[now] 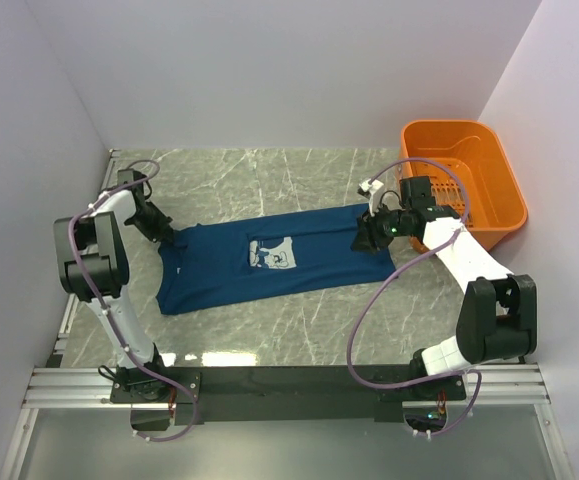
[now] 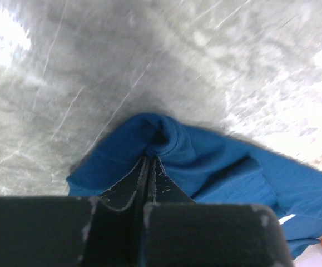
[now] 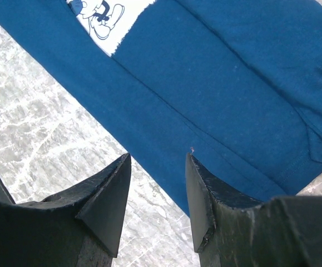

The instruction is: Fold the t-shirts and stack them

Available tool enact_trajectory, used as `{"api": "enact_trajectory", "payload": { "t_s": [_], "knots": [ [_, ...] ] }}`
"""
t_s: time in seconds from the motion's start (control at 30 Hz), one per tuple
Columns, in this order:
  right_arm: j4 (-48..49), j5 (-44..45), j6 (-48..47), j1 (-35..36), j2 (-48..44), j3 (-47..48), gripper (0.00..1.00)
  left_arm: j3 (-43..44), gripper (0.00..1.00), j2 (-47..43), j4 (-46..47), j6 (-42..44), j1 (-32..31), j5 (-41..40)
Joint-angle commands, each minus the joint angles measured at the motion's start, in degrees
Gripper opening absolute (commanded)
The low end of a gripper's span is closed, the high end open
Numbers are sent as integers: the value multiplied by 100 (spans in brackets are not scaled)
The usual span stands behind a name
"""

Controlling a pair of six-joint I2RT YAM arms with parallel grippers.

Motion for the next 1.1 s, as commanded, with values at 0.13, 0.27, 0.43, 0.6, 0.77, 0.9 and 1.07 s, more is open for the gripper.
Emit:
{"api": "enact_trajectory", "payload": {
  "t_s": [0.13,0.27,0.43,0.6,0.77,0.9,1.07],
  "knots": [
    [27,41,39,33,76,92,51,925,1,360,-230,128,-13,-248],
    [0,102,21,24,103,118,51,1242,1,563,-415,216,-22,-179],
    [0,146,4,16,103,127,51,928,1,195,-380,321,-22,-143],
    [18,164,21,16,146,136,51,593,23,-122,-310,330,-13,-196],
    [-17,138,22,16,208,206,51,592,38,-298,-389,251,13,-520],
    [-9,146,13,24,182,215,51,514,45,-658,-310,181,171,-907],
    [61,111,56,16,173,154,51,320,49,-852,-231,286,365,-443]
  ]
}}
